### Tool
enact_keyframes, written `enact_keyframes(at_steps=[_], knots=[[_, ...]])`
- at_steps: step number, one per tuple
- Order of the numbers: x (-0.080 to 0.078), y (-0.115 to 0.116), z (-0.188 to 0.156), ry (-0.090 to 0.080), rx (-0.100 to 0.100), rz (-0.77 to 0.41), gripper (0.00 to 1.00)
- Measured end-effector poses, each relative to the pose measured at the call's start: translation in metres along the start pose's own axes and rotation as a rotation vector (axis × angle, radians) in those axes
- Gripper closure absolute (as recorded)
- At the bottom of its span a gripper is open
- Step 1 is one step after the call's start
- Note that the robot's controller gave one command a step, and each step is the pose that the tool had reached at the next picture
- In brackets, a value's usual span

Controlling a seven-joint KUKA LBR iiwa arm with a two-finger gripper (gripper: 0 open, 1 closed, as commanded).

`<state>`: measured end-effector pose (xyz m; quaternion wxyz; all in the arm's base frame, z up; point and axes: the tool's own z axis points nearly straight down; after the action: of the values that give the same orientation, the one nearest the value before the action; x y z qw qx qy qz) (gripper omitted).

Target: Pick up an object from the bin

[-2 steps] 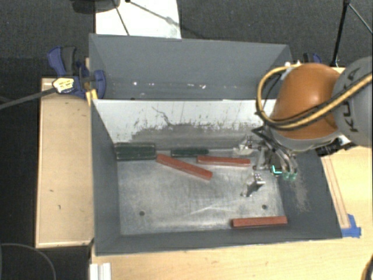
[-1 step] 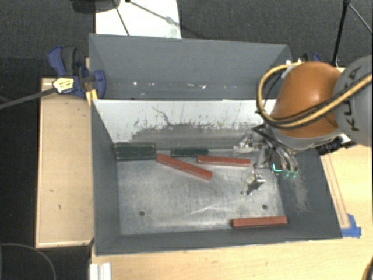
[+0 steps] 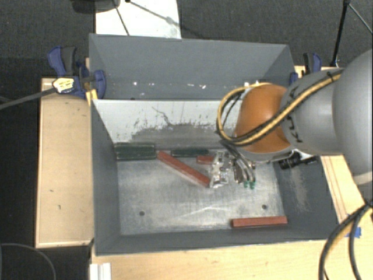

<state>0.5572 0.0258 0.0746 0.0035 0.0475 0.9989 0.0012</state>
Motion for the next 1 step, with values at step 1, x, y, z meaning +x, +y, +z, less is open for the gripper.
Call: enact_keyframes(at_steps=[1], knots=[[0.0008,-0.0006,0.0011,0.002,0.001,-0.001,0.00]])
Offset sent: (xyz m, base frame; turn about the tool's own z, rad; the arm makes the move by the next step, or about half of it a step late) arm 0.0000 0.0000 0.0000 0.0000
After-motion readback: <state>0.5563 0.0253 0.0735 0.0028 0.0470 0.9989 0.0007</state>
